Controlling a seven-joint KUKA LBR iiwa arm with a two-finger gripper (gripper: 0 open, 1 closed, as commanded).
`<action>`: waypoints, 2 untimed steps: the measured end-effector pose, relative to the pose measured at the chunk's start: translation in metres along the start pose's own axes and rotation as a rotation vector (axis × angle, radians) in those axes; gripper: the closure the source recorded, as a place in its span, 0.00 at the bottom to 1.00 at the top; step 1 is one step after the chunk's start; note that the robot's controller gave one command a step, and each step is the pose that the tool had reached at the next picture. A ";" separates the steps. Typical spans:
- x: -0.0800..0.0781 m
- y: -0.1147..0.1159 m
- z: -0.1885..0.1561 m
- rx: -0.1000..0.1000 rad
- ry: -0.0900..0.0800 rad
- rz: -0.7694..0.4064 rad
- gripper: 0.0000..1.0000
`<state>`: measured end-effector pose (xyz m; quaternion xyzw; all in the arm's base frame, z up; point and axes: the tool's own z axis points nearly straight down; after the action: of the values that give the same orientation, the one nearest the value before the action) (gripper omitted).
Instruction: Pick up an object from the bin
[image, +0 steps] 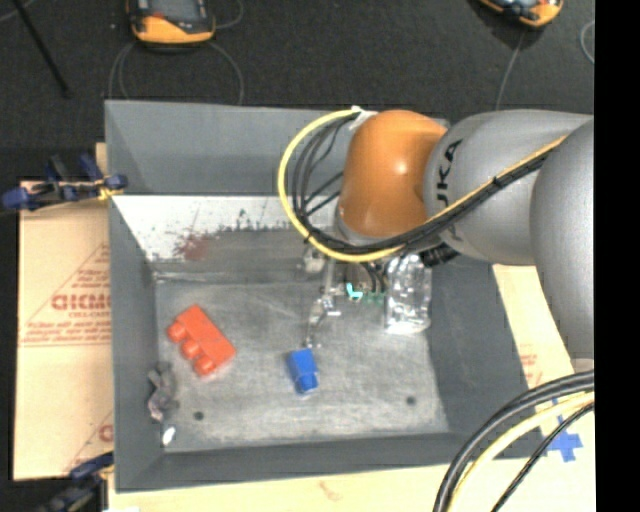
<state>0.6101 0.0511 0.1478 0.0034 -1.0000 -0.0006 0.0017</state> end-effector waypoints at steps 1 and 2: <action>0.053 -0.002 0.074 0.001 -0.020 -0.110 0.00; 0.049 -0.055 0.073 0.000 -0.021 -0.210 0.00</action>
Offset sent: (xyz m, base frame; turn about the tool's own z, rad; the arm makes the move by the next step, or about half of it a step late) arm -0.0572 -0.0019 -0.0769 -0.1112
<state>0.5610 -0.0047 0.0744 0.1082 -0.9941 -0.0006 -0.0087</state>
